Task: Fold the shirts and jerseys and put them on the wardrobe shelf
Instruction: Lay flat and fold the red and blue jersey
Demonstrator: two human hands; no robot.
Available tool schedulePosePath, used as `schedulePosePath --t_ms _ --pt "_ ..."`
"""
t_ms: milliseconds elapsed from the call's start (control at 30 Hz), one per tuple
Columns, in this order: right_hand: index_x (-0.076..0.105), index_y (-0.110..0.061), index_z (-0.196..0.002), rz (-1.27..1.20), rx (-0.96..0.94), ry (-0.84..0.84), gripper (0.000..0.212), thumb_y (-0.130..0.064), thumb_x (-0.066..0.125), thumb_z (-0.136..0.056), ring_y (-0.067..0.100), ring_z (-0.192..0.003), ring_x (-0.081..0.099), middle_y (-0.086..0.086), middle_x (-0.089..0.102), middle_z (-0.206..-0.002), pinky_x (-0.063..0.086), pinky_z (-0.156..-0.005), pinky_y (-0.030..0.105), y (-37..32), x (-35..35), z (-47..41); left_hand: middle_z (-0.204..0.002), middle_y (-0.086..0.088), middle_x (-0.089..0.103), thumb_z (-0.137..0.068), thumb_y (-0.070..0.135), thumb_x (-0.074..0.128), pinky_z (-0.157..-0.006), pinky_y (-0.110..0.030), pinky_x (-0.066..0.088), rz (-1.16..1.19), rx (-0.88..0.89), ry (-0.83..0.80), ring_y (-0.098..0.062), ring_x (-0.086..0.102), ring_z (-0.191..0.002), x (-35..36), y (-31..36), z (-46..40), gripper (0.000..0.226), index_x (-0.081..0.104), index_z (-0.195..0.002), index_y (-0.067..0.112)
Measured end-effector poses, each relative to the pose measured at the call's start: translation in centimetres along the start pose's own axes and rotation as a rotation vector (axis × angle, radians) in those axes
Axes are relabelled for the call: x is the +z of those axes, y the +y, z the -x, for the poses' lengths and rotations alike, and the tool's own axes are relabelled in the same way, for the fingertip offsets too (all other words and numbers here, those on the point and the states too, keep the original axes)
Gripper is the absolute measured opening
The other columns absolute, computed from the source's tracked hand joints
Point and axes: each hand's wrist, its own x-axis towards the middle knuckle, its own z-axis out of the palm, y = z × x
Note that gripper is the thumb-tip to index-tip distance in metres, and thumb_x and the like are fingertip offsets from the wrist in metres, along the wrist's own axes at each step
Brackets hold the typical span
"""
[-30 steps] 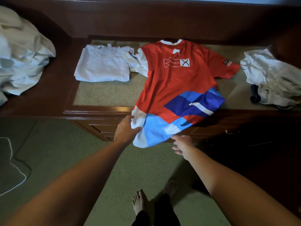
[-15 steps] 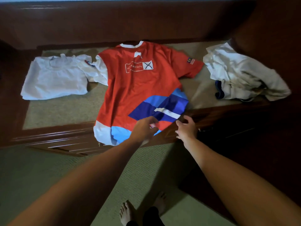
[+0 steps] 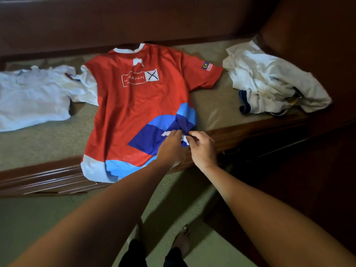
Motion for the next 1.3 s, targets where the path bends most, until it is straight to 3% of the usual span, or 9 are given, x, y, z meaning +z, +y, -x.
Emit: schedulePosePath --t_ms 200,367,433,533,633,733,900,1133,1300 --pt "0.076 -0.011 -0.104 -0.162 -0.090 0.056 0.017 -0.015 0.076 -0.087 0.005 -0.063 0.055 -0.001 0.065 -0.091 0.047 -0.068 0.018 -0.9 -1.0 -0.1 -0.079 -0.007 0.065 -0.089 0.016 0.054 -0.066 -0.043 0.047 0.144 -0.035 0.054 -0.032 0.061 -0.080 -1.2 1.8 -0.5 0.006 0.052 -0.083 0.018" --pt "0.053 -0.019 -0.144 -0.273 0.257 -0.078 0.048 -0.029 0.057 -0.097 0.017 -0.116 0.062 0.003 0.054 -0.137 0.054 -0.097 0.042 -0.7 -0.8 -1.1 -0.074 0.002 0.058 -0.087 0.027 0.068 -0.074 -0.045 0.045 0.467 -0.111 0.028 -0.014 0.051 -0.072 -2.6 2.0 -1.0 0.016 0.060 -0.086 0.013" --pt "0.040 -0.017 -0.152 -0.415 0.429 -0.162 0.052 -0.029 0.053 -0.104 0.007 -0.096 0.069 0.007 0.057 -0.142 0.058 -0.070 0.027 -1.4 -0.4 -1.6 -0.075 -0.001 0.058 -0.084 0.027 0.069 -0.076 -0.042 0.046 0.593 -0.137 -0.019 -0.016 0.053 -0.074 -3.1 1.8 -1.0 0.018 0.062 -0.084 0.011" --pt "0.046 -0.002 -0.142 -0.474 0.556 -0.184 0.040 -0.013 0.052 -0.105 -0.001 -0.048 0.060 0.013 0.066 -0.114 0.040 -0.041 0.013 -2.3 0.2 -2.2 -0.074 -0.004 0.063 -0.086 0.024 0.071 -0.079 -0.038 0.049 0.699 -0.191 -0.044 -0.020 0.060 -0.074 -3.9 1.5 -0.7 0.011 0.067 -0.080 0.015" --pt "0.054 0.005 -0.135 -0.524 0.503 -0.091 0.040 -0.002 0.062 -0.097 -0.002 -0.058 0.062 0.013 0.068 -0.103 0.045 -0.051 0.011 -2.6 0.2 -2.2 -0.063 0.015 0.058 -0.091 0.018 0.064 -0.067 -0.029 0.040 0.635 -0.196 -0.011 -0.004 0.051 -0.063 -4.5 0.9 -0.2 0.018 0.065 -0.073 0.022" --pt "0.062 -0.005 -0.132 -0.357 0.400 0.012 0.047 -0.008 0.077 -0.087 0.012 -0.084 0.065 0.008 0.070 -0.102 0.050 -0.073 0.012 -3.1 -1.1 -1.3 -0.055 0.011 0.052 -0.094 0.024 0.056 -0.060 -0.033 0.039 0.404 -0.174 0.026 -0.012 0.049 -0.056 -4.3 0.1 0.2 0.024 0.058 -0.071 0.020" --pt "0.077 -0.022 -0.103 0.058 0.342 0.106 0.024 -0.036 0.078 -0.083 0.028 -0.091 0.069 0.004 0.076 -0.093 0.056 -0.080 0.040 -2.3 -3.7 1.6 -0.095 0.004 0.066 -0.094 0.036 0.061 -0.078 -0.036 0.049 0.130 -0.094 0.054 -0.018 0.061 -0.088 -3.2 0.9 1.0 0.021 0.066 -0.107 0.020" --pt "0.067 -0.014 -0.116 0.528 0.665 -0.163 0.042 -0.041 0.073 -0.084 0.037 -0.109 0.066 0.016 0.066 -0.120 0.053 -0.087 0.038 0.4 -6.2 3.1 -0.100 -0.001 0.073 -0.091 0.023 0.058 -0.084 -0.036 0.053 0.071 -0.090 -0.209 -0.023 0.067 -0.097 -1.0 1.1 1.8 0.016 0.072 -0.098 0.021" --pt "0.052 -0.016 -0.116 0.192 0.771 -0.249 0.045 -0.030 0.079 -0.084 0.021 -0.049 0.070 0.011 0.068 -0.104 0.052 -0.042 0.027 1.7 -5.9 2.1 -0.104 0.000 0.072 -0.090 0.021 0.053 -0.078 -0.035 0.052 -0.038 -0.092 -0.165 -0.023 0.066 -0.099 -1.2 0.4 1.4 0.022 0.073 -0.095 0.029"
